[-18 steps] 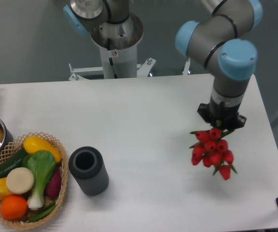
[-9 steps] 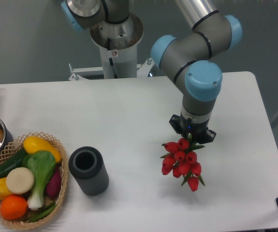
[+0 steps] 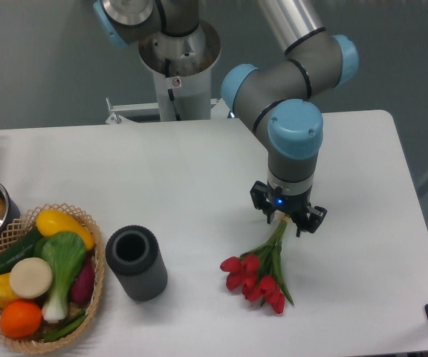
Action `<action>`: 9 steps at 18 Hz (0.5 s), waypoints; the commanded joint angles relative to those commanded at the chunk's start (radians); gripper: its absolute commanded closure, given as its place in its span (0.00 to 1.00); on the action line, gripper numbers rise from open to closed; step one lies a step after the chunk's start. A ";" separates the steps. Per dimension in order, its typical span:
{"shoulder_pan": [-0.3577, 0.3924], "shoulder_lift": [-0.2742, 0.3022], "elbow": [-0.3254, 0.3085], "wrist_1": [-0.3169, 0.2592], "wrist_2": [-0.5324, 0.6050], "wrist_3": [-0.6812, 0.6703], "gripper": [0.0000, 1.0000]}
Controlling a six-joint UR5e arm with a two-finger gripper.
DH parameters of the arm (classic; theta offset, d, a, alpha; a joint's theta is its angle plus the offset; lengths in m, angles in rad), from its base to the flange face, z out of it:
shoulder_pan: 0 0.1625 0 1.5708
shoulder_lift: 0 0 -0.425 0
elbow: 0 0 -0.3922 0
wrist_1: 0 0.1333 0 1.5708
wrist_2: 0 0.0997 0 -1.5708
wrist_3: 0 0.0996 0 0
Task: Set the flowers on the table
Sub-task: 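Open the gripper to release the tulips and lift it away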
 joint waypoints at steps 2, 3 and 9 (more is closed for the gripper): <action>0.024 0.006 0.002 -0.004 0.009 0.000 0.00; 0.044 0.017 -0.003 -0.015 0.014 0.005 0.00; 0.132 0.060 -0.038 -0.011 0.002 0.093 0.00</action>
